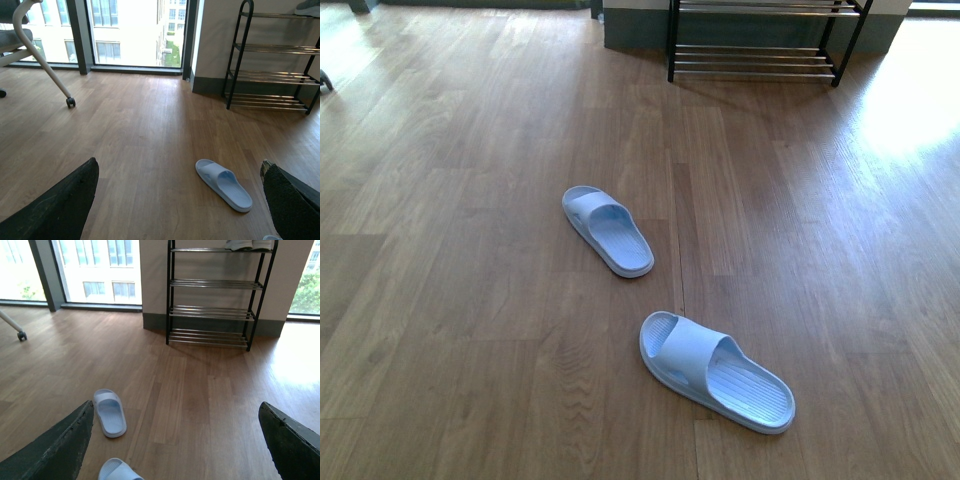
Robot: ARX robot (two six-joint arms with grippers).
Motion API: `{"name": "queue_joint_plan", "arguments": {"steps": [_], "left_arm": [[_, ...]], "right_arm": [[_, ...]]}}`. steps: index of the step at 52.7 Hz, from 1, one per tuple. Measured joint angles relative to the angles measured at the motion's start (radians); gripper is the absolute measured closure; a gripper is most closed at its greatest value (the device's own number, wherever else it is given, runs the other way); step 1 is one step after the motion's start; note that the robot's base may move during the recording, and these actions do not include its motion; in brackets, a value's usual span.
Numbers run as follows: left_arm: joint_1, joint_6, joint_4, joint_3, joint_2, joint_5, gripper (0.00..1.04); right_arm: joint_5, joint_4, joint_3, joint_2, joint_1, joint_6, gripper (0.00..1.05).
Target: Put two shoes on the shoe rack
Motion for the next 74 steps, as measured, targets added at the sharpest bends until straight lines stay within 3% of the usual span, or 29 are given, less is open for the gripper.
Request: {"name": "queue_joint_plan", "arguments": {"steps": [41,44,47,53,57,66,74], "left_arm": [[0.000,0.000,0.000,0.000,0.000,0.003,0.09],[0.000,0.000,0.000,0.000,0.000,0.003,0.09],[0.000,0.000,0.000,0.000,0.000,0.003,0.09],[0.000,0.000,0.000,0.000,0.000,0.003,0.09],[0.000,0.000,0.000,0.000,0.000,0.003,0.09],[0.000,0.000,0.000,0.000,0.000,0.003,0.09],[0.000,0.000,0.000,0.000,0.000,0.003,0.09]], "right_arm": [[0.004,0.000,0.000,0.001,0.000,0.000,0.09],[0.080,-0.080,0.018,0.026,0.023,0.024,0.09],[0.062,-0.097,0.019,0.087,0.003,0.043,0.09],[-0.032,0.166,0.083,0.407,-0.142,-0.001,0.09],[-0.036,0.370,0.153,0.674,-0.189,-0.064,0.09],[0.002,0.705,0.340,1.334,-0.204,-0.212,0.09],[0.014,0.769,0.445,1.734,-0.200,-0.275,0.09]]}}
